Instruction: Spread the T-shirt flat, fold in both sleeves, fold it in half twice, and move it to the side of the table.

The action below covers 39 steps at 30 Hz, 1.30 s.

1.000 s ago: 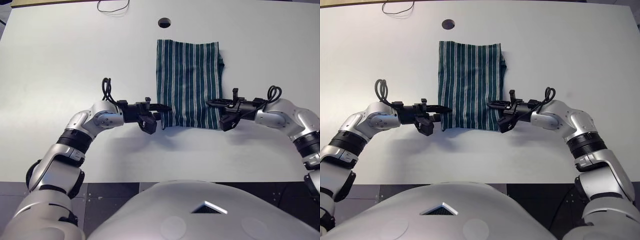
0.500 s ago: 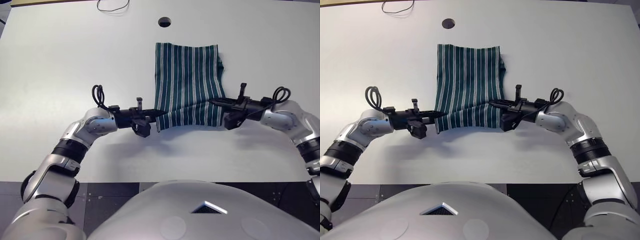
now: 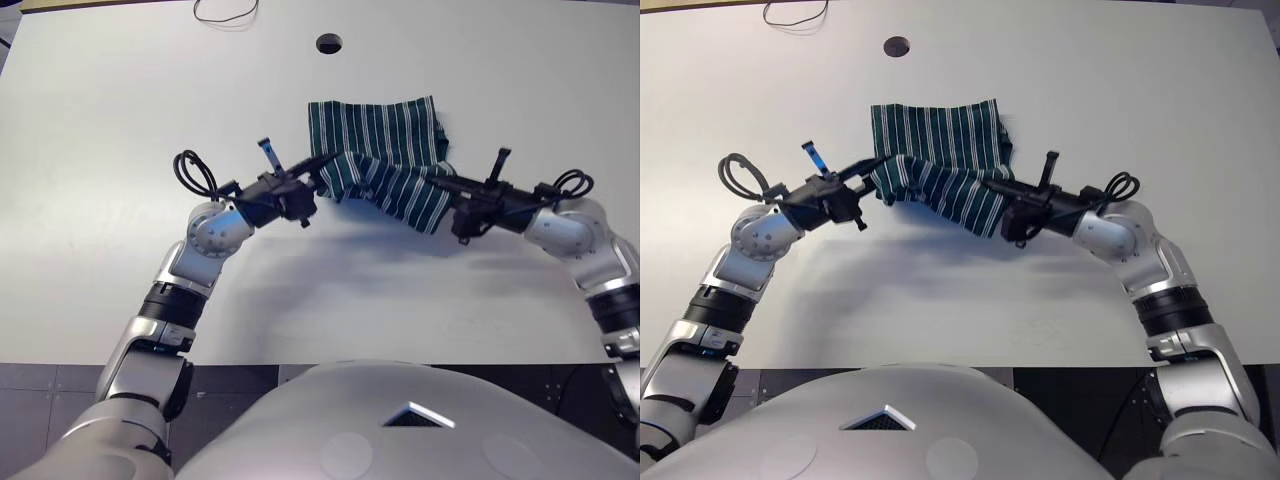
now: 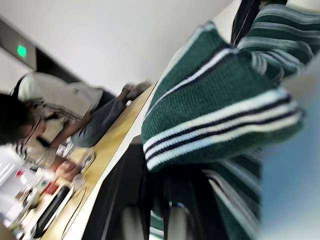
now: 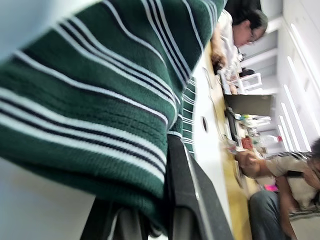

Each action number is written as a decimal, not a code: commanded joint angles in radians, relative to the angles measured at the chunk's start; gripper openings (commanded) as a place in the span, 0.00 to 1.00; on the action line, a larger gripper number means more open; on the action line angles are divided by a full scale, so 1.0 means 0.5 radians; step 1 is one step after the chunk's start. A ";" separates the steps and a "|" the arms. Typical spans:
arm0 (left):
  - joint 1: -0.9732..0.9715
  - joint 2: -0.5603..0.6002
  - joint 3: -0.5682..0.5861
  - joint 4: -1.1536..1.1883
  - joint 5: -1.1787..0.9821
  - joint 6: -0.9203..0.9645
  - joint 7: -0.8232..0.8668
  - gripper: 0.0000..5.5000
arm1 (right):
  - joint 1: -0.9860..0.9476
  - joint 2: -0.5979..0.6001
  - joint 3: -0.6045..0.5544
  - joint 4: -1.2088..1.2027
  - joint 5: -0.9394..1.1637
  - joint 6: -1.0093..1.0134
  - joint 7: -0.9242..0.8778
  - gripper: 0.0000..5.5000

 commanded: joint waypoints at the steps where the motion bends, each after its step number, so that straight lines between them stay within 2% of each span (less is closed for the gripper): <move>1: -0.141 -0.065 0.012 0.293 0.159 0.083 0.110 0.02 | -0.196 0.144 -0.068 0.242 0.021 0.101 -0.069 0.04; 7: -0.308 -0.198 -0.048 0.701 0.333 0.057 0.225 0.02 | -0.377 0.313 -0.104 0.588 0.025 0.199 -0.140 0.04; 14: -0.543 -0.319 -0.026 0.990 0.341 0.062 0.306 0.02 | -0.573 0.434 -0.083 0.984 -0.047 0.247 -0.226 0.04; 15: -0.589 -0.335 -0.017 1.048 0.335 0.082 0.309 0.08 | -0.607 0.464 -0.088 1.036 -0.036 0.253 -0.237 0.10; 17: -0.652 -0.348 -0.005 1.141 0.335 0.120 0.328 0.13 | -0.673 0.511 -0.083 1.125 -0.038 0.251 -0.255 0.16; 22: -0.725 -0.369 -0.001 1.292 0.382 0.193 0.439 0.24 | -0.858 0.628 -0.109 1.414 -0.008 0.297 -0.291 0.29; 31: -0.822 -0.454 0.060 1.427 0.317 0.202 0.446 0.46 | -1.005 0.667 -0.100 1.671 -0.051 0.286 -0.343 0.54; 36: -0.983 -0.523 0.235 1.542 0.163 0.232 0.542 0.60 | -1.159 0.760 -0.190 1.802 0.038 0.355 -0.324 0.55; 39: -1.087 -0.557 0.339 1.633 0.065 0.276 0.545 0.60 | -1.264 0.831 -0.296 1.889 0.140 0.442 -0.283 0.55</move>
